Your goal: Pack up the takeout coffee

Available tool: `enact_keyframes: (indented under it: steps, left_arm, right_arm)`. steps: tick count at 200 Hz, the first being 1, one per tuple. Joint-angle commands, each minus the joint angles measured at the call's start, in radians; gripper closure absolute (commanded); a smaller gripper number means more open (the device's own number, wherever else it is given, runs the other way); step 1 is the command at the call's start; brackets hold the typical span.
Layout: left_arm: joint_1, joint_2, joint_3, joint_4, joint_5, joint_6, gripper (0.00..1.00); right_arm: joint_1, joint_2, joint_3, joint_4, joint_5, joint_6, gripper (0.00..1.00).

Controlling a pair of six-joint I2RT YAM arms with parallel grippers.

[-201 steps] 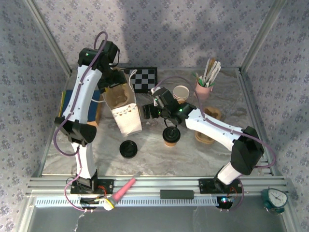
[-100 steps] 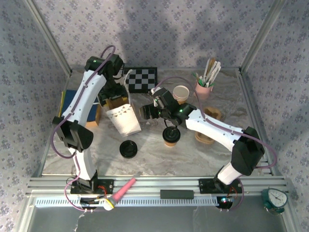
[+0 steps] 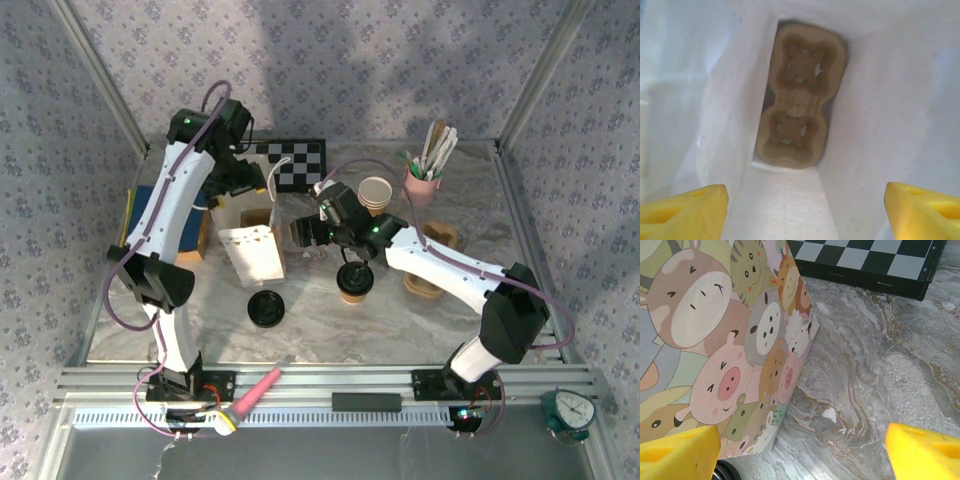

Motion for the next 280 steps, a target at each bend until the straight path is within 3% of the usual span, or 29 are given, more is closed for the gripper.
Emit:
enact_keyframes:
  steps: [1,135,280]
  left_arm:
    - [0.003,0.022,0.087,-0.093,-0.002,0.01,0.16]
    - [-0.009,0.009,0.061,-0.074,0.023,0.034,0.12]
    - [-0.024,-0.01,0.082,-0.087,-0.004,0.031,0.05]
  right_arm:
    - [0.002,-0.032,0.024,-0.032,0.026,0.014,0.11]
    - [-0.001,-0.087,0.049,-0.09,0.054,0.035,0.01]
    - [0.011,-0.117,0.023,-0.083,0.068,0.049,0.0]
